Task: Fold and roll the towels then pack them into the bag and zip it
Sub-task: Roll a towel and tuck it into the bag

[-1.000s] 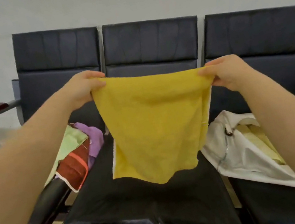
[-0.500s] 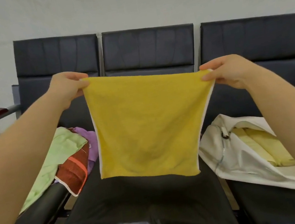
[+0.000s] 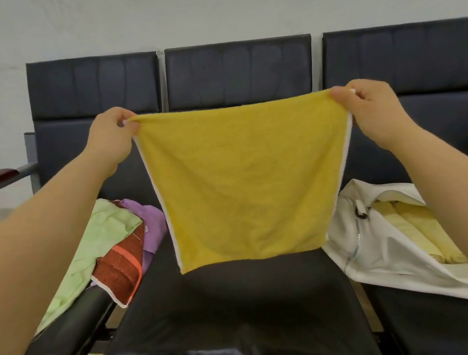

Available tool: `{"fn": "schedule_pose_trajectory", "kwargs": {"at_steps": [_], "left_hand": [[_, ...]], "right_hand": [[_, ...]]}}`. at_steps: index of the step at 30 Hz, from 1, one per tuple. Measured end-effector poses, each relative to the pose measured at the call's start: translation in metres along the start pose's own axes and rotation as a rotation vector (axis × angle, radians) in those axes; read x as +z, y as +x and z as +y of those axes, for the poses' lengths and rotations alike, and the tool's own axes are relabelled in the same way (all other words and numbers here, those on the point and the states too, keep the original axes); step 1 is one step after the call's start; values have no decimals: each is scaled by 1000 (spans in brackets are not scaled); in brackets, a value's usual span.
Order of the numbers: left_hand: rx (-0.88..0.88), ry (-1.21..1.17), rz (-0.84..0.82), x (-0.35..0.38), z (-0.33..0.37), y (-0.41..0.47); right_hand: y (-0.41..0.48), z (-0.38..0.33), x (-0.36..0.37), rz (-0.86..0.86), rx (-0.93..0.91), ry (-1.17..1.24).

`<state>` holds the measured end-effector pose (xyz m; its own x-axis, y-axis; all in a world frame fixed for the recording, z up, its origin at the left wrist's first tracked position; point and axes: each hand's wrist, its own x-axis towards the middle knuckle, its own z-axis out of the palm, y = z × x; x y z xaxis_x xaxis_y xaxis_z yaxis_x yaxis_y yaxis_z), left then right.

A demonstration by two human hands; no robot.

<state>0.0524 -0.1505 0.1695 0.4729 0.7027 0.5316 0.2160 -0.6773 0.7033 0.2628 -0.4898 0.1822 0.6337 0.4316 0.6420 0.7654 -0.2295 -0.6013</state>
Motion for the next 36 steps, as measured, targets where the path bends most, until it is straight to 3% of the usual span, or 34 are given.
{"fn": "schedule_pose_trajectory", "kwargs": {"at_steps": [6,9,11,15,18,21,25,30,34,36], "left_hand": [[-97,-305,16,4,-5,-6],[-249,-486,-43,13,-9,-10],[-398,-563,-70,22,-10,-10],[-629,-570,-150,46,6,-21],[-747,-775,-245,66,26,-27],[-598,-912,-328,89,55,-35],[-355,-859,-287,103,93,-52],[26,-677,-451,83,87,-53],[272,-446,-223,73,56,-49],[438,-178,-270,74,31,-45]], "right_hand": [[-3,3,-4,-116,202,429],[-2,12,3,-106,315,624],[5,24,17,-34,498,704],[19,35,58,41,823,478],[22,18,91,91,674,165],[20,-15,121,56,359,-45],[5,-52,144,17,54,17],[5,-53,127,-44,5,256],[11,-48,108,-30,41,389],[13,-51,96,-64,92,441]]}}
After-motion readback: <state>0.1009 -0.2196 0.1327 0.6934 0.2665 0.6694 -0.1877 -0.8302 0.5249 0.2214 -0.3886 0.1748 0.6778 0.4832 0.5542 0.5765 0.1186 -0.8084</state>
